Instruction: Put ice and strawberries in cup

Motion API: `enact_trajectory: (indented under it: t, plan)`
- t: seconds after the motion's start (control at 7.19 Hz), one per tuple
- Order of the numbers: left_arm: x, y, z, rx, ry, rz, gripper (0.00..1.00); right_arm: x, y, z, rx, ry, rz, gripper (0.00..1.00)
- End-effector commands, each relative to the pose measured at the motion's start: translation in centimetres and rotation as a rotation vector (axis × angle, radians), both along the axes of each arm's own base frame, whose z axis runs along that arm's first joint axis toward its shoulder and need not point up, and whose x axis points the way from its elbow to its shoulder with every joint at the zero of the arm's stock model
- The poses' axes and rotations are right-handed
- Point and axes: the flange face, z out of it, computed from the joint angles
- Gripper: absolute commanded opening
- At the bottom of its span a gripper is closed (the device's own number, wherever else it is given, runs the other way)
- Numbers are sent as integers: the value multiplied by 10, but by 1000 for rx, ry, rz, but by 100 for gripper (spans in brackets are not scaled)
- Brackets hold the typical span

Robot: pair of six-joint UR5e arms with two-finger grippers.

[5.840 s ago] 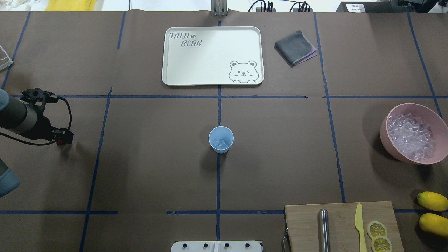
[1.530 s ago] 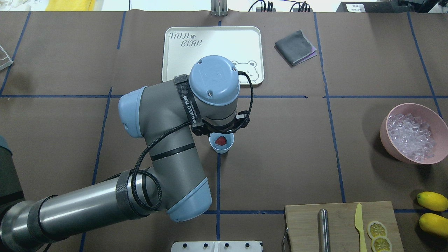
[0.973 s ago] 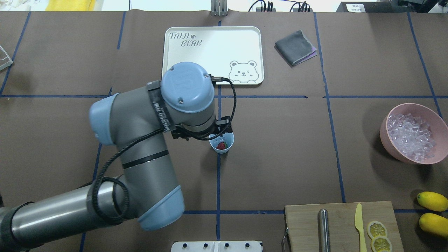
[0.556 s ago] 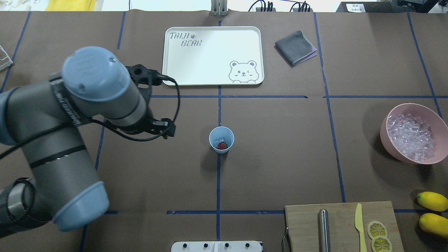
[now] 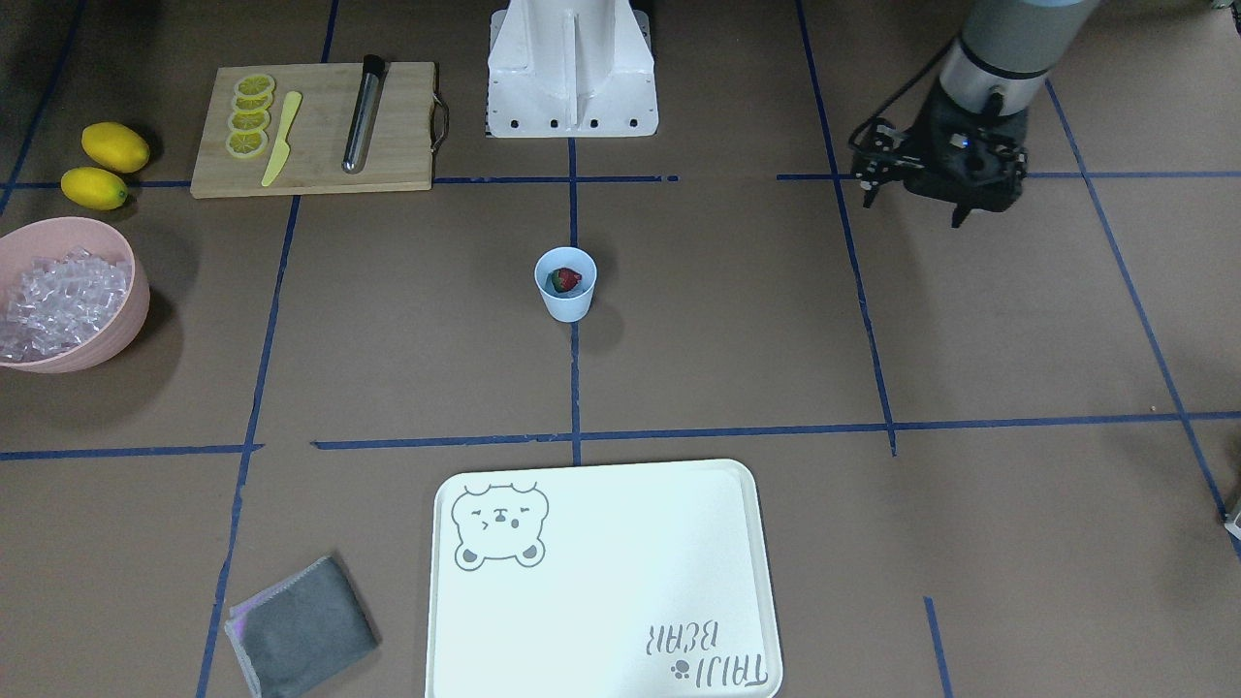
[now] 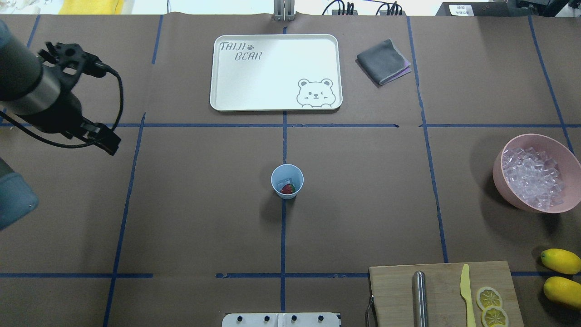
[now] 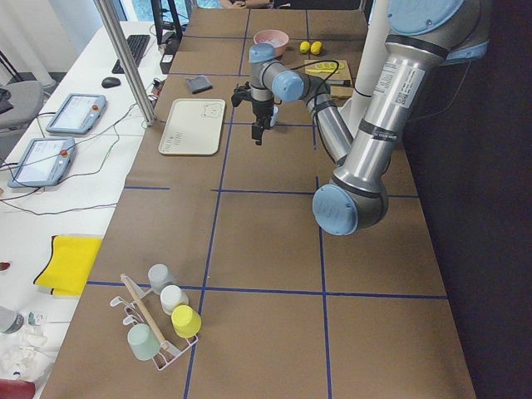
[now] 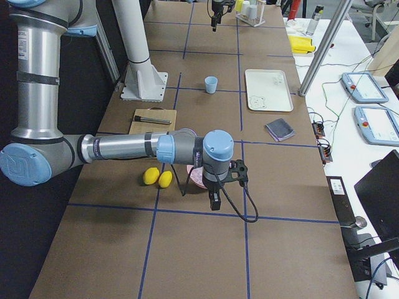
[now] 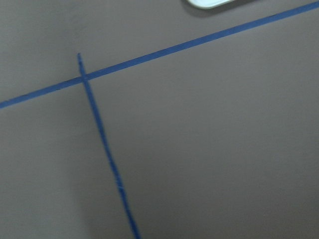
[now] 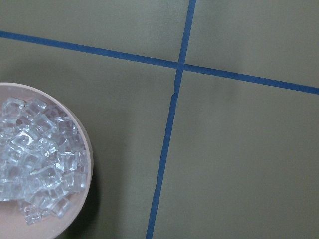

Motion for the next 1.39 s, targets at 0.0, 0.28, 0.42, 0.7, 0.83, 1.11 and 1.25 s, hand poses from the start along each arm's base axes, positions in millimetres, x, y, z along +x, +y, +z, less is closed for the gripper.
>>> enact_trajectory:
  t: [0.0, 0.28, 0.42, 0.7, 0.83, 1.11, 1.25]
  plan:
    - [-82, -28, 55, -30, 23, 9, 100, 0, -1, 0, 0, 0, 0, 99]
    - [-153, -47, 125, -61, 25, 12, 100, 0, 0, 1, -2, 1, 0, 99]
    - [-192, -49, 172, -94, 30, 10, 100, 0, 0, 2, -3, 1, 0, 99]
    - [-265, -28, 258, -244, 38, -108, 100, 0, 0, 1, 0, 1, -2, 99]
    - [-282, -15, 281, -272, 38, -140, 100, 0, -1, -1, 2, 0, 1, 99]
    - [-303, 16, 320, -273, 46, -186, 100, 0, 0, 1, -4, 1, 1, 99]
    - [-308, 38, 340, -202, 52, -197, 100, 0, 1, 2, -6, 1, 1, 99]
